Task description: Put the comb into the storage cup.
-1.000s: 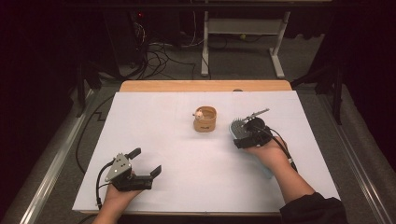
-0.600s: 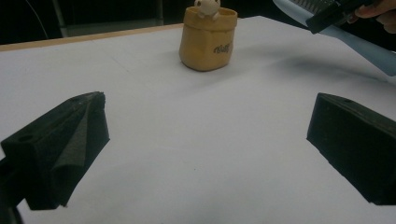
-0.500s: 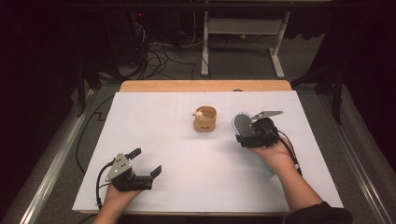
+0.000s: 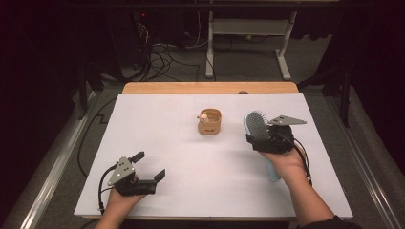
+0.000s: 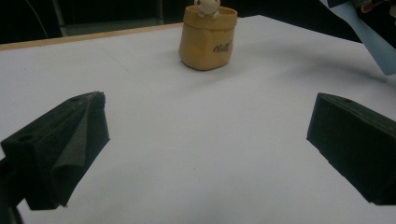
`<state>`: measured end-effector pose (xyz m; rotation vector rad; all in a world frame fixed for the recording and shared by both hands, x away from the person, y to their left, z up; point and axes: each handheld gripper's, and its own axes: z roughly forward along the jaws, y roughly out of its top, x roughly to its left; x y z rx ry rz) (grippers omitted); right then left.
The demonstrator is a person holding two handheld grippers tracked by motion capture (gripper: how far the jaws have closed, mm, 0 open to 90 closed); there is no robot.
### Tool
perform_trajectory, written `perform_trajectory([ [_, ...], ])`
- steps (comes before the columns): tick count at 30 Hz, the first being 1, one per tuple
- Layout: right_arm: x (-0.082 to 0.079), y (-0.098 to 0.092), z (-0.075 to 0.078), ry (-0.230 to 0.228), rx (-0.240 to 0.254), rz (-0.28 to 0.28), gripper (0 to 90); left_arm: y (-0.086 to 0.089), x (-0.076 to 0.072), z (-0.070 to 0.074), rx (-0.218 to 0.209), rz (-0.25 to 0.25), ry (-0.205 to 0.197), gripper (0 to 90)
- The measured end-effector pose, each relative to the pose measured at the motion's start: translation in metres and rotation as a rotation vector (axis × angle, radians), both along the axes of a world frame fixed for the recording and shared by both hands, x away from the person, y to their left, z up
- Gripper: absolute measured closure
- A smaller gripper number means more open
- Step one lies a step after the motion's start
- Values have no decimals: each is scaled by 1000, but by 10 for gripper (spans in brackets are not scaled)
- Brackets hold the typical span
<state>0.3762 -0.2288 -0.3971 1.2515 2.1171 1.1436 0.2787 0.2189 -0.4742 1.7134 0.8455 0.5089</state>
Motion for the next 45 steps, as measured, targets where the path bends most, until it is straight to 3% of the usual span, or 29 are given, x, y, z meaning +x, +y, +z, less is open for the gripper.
perform_trajectory([
  [10, -12, -6, -4, -62, 55, -13, 204, 1, 0, 0, -3, 3, -2, 1],
  [17, -20, -6, -3, -130, 85, -4, 204, 2, 0, 1, -9, 8, -3, 1],
  [31, -28, -2, -8, -188, 105, -3, 204, 3, 1, 0, -15, 5, 0, 1],
  [45, -38, -7, -10, -262, 165, -10, 203, 5, 2, 1, -11, 2, 13, 1],
])
